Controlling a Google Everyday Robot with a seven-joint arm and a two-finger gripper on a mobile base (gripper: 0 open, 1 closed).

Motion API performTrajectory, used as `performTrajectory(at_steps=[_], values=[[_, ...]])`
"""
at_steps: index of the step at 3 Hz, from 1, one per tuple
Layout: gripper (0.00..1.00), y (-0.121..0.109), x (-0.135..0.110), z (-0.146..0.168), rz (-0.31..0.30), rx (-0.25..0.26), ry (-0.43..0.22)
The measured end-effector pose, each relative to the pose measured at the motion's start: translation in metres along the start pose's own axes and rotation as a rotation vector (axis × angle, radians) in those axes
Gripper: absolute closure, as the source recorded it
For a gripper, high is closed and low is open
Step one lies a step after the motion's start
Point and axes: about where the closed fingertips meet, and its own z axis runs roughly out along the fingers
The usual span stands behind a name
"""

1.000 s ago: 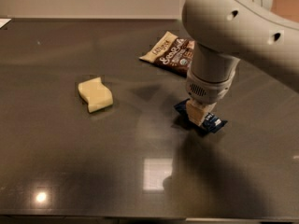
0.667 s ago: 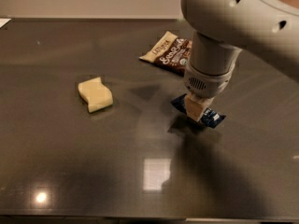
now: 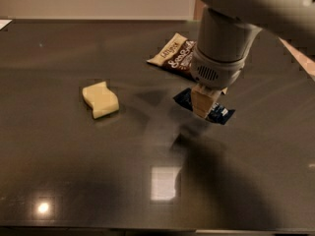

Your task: Pick rxbar blueberry

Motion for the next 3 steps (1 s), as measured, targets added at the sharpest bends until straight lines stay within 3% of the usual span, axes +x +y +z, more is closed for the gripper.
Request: performTrajectory(at_steps=[2,3], values=[[1.00,0.015,-0.009,-0.040,-0.086,0.000,-0.059],[1.00,0.015,-0.009,-0.040,-0.086,0.000,-0.060]])
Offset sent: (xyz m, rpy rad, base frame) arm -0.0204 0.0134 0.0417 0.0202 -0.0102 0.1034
